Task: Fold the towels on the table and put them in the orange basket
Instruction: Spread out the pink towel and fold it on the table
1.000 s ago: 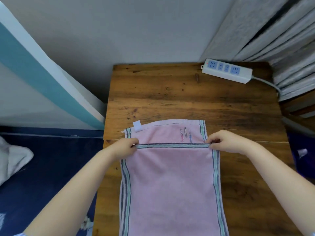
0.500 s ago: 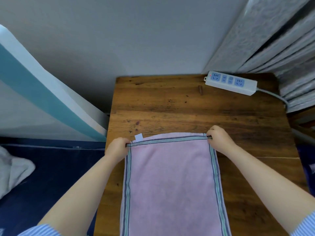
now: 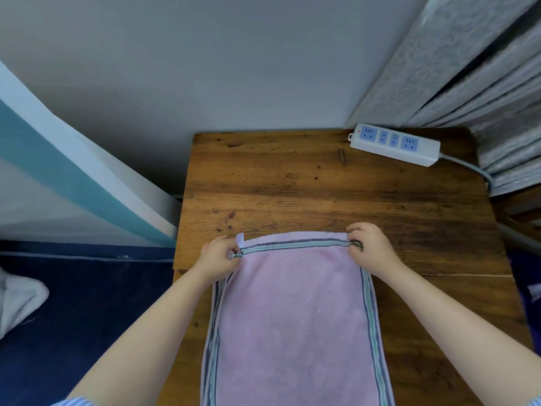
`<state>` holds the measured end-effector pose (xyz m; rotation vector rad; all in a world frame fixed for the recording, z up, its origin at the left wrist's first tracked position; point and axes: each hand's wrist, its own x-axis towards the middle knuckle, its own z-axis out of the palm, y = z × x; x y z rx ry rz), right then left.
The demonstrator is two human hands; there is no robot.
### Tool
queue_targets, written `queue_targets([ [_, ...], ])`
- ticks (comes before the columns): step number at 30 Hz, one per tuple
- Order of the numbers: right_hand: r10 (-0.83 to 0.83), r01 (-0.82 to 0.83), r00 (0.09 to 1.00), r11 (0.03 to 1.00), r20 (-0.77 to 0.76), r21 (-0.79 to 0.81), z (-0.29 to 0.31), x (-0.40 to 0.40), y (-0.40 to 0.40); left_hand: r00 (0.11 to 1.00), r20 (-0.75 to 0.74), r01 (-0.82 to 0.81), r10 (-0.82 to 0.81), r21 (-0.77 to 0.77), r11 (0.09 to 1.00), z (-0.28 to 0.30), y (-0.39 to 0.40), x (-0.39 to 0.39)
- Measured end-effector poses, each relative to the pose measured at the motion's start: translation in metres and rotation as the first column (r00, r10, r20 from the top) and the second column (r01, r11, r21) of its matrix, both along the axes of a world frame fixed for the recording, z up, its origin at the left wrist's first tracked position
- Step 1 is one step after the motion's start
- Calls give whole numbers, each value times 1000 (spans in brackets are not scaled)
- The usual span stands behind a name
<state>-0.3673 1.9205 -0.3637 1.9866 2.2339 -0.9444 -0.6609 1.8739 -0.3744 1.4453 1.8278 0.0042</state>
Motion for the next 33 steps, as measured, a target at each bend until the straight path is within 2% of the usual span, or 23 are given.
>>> queue_targets([
  [2, -47, 46, 996, 999, -72, -18, 6, 3, -2, 999, 32, 37, -39, 38, 999, 2, -1, 3],
  [5, -60, 44, 989, 992, -138, -115, 11, 6, -3, 992, 121, 31, -30, -5, 1000, 4, -6, 7],
  [8, -171, 82, 957, 934, -236, -347, 23, 9, 2, 977, 192, -86, 91, -33, 996, 3, -8, 5],
  [11, -214, 16, 927, 844, -308, -537, 39, 17, 9, 941, 253, -196, 225, -135, 971, 1, -10, 3],
  [15, -190, -6, 947, 798, -260, -603, 44, 21, 15, 821, 320, -389, 472, -292, 874, 0, -9, -2],
  [19, -311, 123, 914, 825, -260, -552, 39, 15, 25, 724, 304, -508, 619, -371, 777, -2, -6, -7],
  [21, -297, 183, 935, 872, -194, -454, 30, 11, 28, 788, 202, -525, 582, -274, 806, -5, -4, -10],
  [24, -160, 154, 987, 951, -2, -268, 11, 4, 26, 905, -13, -425, 425, -64, 903, -6, -2, -12],
  [28, -28, 40, 984, 997, 178, -63, -7, 0, 17, 946, -226, -229, 233, 44, 972, -6, 1, -9],
  [30, -4, 16, 975, 998, 222, -56, -8, -3, 16, 947, -245, -201, 207, 51, 978, -5, 3, -9],
  [33, 59, -24, 963, 991, 264, -134, -7, -10, 19, 971, -212, -116, 107, -29, 993, -5, 5, -14],
])
